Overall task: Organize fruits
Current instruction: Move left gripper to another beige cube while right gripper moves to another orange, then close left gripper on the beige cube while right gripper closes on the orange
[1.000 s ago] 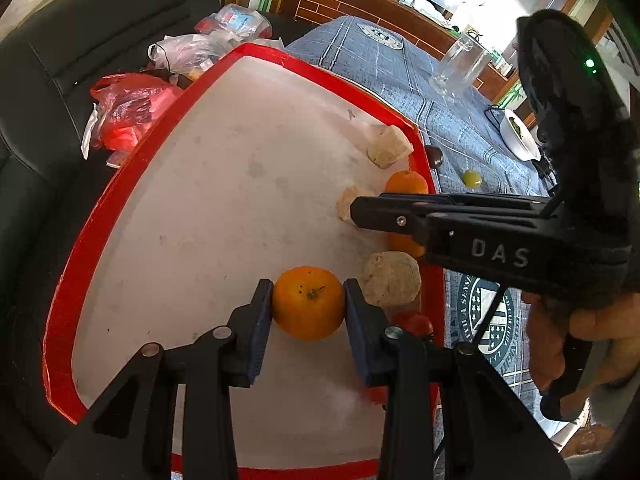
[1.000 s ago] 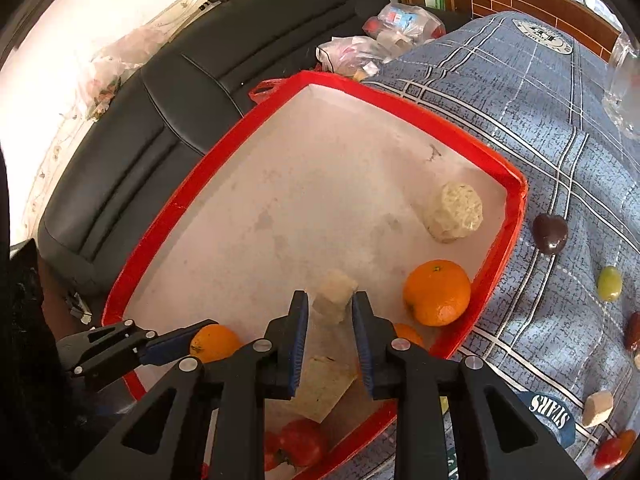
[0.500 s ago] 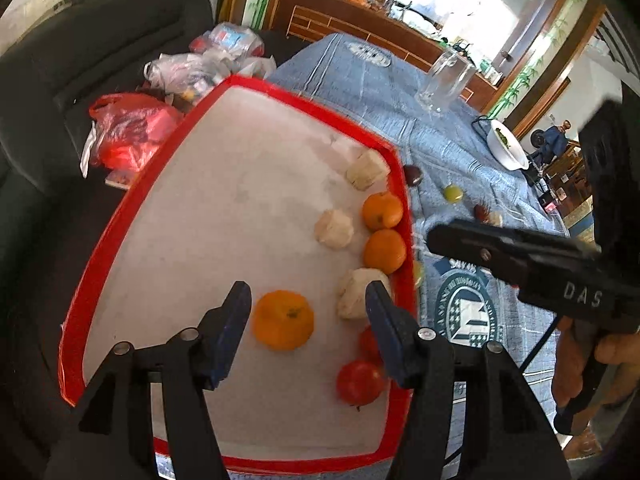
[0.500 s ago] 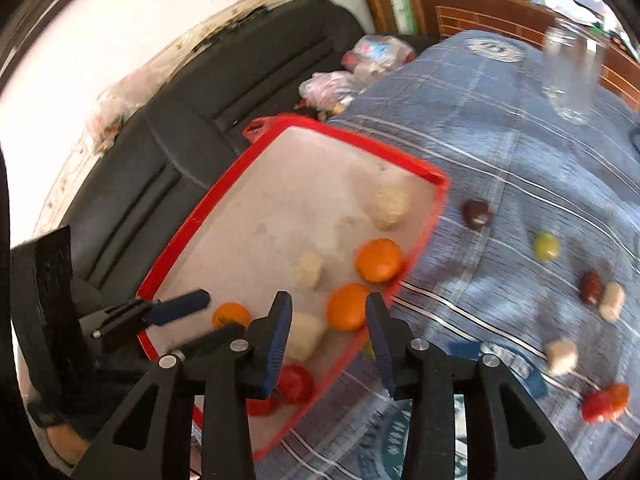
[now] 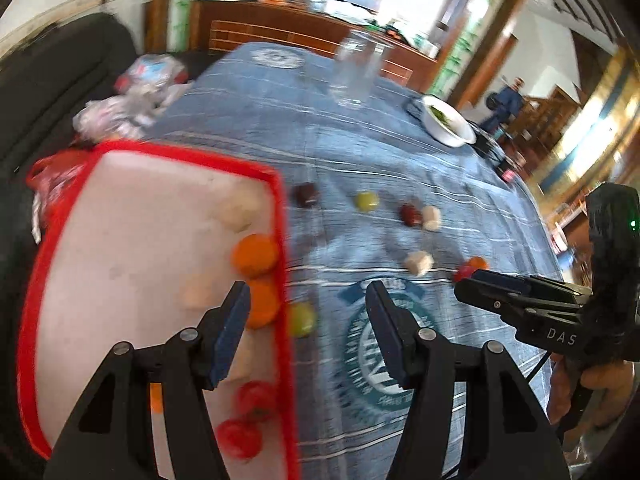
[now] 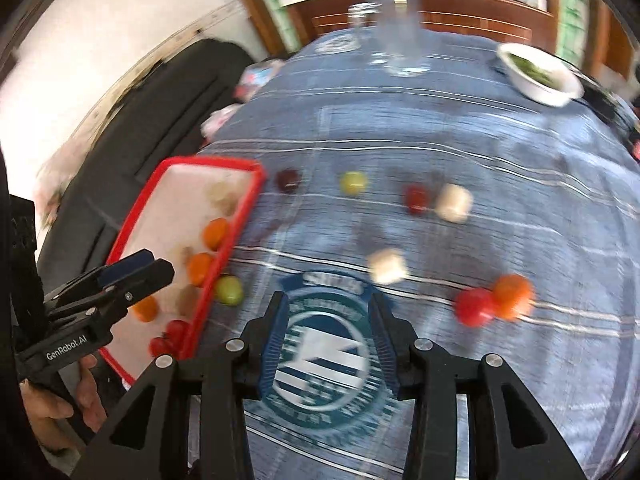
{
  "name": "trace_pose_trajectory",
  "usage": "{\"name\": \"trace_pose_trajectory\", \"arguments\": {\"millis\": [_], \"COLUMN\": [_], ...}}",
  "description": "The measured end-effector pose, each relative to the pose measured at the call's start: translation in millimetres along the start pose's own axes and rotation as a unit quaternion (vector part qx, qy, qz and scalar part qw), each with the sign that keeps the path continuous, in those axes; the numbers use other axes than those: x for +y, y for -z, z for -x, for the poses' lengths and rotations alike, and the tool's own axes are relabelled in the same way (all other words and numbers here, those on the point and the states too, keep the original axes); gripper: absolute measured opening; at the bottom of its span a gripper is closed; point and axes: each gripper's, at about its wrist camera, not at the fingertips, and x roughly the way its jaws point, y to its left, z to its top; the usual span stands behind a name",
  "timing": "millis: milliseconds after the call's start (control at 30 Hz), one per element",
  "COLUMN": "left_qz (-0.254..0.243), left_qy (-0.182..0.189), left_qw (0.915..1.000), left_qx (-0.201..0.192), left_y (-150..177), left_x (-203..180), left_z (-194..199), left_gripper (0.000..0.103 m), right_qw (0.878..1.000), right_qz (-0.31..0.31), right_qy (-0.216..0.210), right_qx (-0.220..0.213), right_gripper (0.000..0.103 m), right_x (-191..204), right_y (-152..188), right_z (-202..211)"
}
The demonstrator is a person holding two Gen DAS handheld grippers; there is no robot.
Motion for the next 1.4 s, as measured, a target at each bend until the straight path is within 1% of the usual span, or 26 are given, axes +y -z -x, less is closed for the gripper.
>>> {"name": "trace_pose_trajectory", "arguments": {"millis": [167, 333, 500, 633, 933, 1033, 1233, 1300, 1400], "left_qz": [-0.029, -0.058, -0.072, -0.085, -0.106, -0.112, -0.1, -0.092, -0.089], "left_qy": [0.031, 0.049, 0.055, 0.052, 0.054, 0.05, 0.034, 0.03, 0.027], "left_qw": [0.9991, 0.9971, 0.9957, 0.9947, 0.992, 0.9911, 0.9924, 0.9929, 0.9928], "left_qx": [0.004, 0.01, 0.017, 0.025, 0.042, 0.05, 0.063, 0.068, 0.075], "left_y": [-8.9, -8.4, -7.8, -5.6, 1.3, 2.8, -4.0, -6.8, -9.1], "left_x": [-37.4, -67.1, -82.9, -93.8, -111.2, -112.9, -109.3, -106.4, -105.3], "left_z": [-12.9, -22.6, -31.5, -43.2, -67.2, -76.5, -97.5, -103.2, -110.6], "left_gripper": [0.059, 0.058, 0.058, 0.058, 0.058, 0.058, 0.058, 0.058, 0.058], "right_qw": [0.998, 0.996, 0.995, 0.994, 0.988, 0.986, 0.984, 0.981, 0.977], "right_qz": [-0.049, -0.073, -0.085, -0.094, -0.137, -0.155, -0.178, -0.192, -0.214], "right_qy": [0.021, 0.037, 0.043, 0.044, 0.061, 0.057, 0.026, 0.026, 0.011], "right_qx": [-0.017, -0.027, -0.035, -0.037, -0.036, -0.032, -0.011, -0.001, 0.009], "right_gripper": [0.043, 0.043, 0.043, 0.043, 0.043, 0.042, 0.042, 0.042, 0.042], "right_x": [-43.1, -66.1, -79.6, -88.3, -129.6, -140.8, -145.8, -148.1, -151.9], "right_y": [5.4, 9.6, 9.8, 10.7, 17.5, 16.4, 6.9, 4.8, 4.2], "right_z": [19.0, 31.0, 38.1, 39.5, 36.3, 32.7, 7.3, -3.9, -14.8]}}
